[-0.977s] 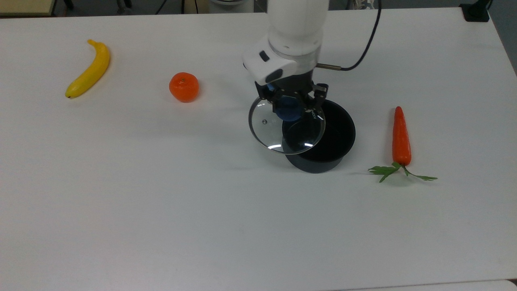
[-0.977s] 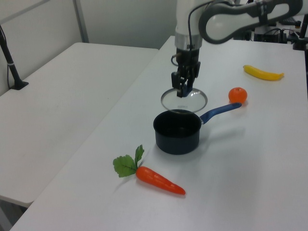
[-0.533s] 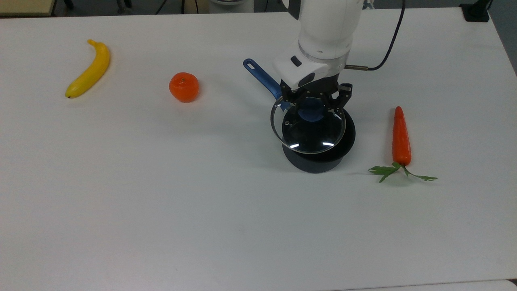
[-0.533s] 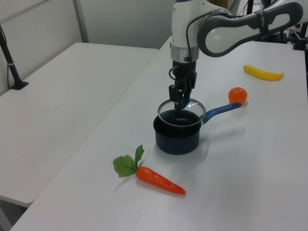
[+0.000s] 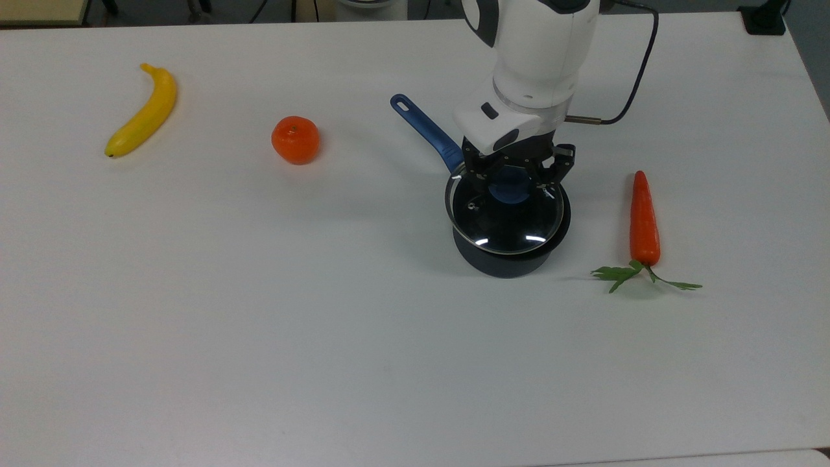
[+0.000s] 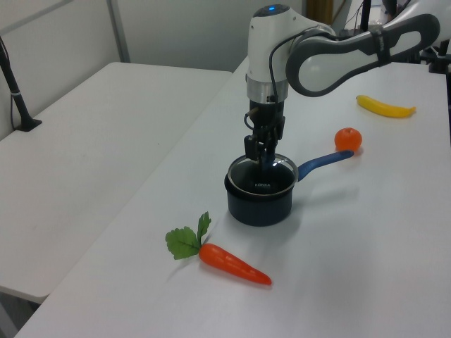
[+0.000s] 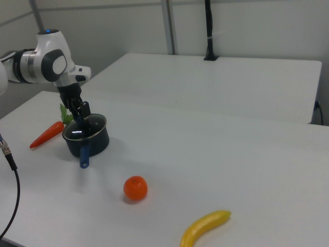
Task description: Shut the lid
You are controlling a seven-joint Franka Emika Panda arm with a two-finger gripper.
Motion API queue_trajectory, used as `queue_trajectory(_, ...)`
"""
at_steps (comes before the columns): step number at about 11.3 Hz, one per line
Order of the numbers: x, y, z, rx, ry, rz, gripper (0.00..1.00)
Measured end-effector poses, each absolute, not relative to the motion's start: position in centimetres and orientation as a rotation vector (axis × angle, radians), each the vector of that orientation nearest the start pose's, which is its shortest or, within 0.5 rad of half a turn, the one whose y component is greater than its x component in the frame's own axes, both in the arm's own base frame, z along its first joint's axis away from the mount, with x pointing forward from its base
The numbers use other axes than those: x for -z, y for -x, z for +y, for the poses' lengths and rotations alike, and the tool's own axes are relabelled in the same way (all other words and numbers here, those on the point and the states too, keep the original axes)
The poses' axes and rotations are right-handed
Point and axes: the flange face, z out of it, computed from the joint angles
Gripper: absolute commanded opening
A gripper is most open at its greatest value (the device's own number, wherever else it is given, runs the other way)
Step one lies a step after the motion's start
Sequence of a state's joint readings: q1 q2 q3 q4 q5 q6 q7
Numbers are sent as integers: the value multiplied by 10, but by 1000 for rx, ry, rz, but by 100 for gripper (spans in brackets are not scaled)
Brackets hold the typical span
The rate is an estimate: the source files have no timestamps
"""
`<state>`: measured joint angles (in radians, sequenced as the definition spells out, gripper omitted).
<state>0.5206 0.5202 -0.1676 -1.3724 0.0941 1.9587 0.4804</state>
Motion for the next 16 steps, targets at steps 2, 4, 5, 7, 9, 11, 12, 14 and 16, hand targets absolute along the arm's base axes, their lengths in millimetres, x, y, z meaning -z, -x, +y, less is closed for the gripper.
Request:
queue_trajectory(2, -419, -660, 281, 120, 3092, 219, 46)
queue_trajectory(4, -418, -661, 283, 126, 3090, 221, 46)
queue_trajectory(5, -418, -661, 283, 126, 3090, 220, 48)
queue_trajectory(7, -418, -660, 285, 126, 3090, 216, 62)
queue_trajectory(9, -418, -660, 286, 125, 3090, 214, 67)
queue_trajectory(11, -418, -659, 287, 119, 3083, 216, 100)
queue_trajectory(12, -416, -658, 289, 97, 3060, 230, 100)
queue_trajectory(14, -414, -657, 291, 62, 3037, 249, 100)
queue_trajectory(16, -424, -659, 285, 72, 3030, 265, 100)
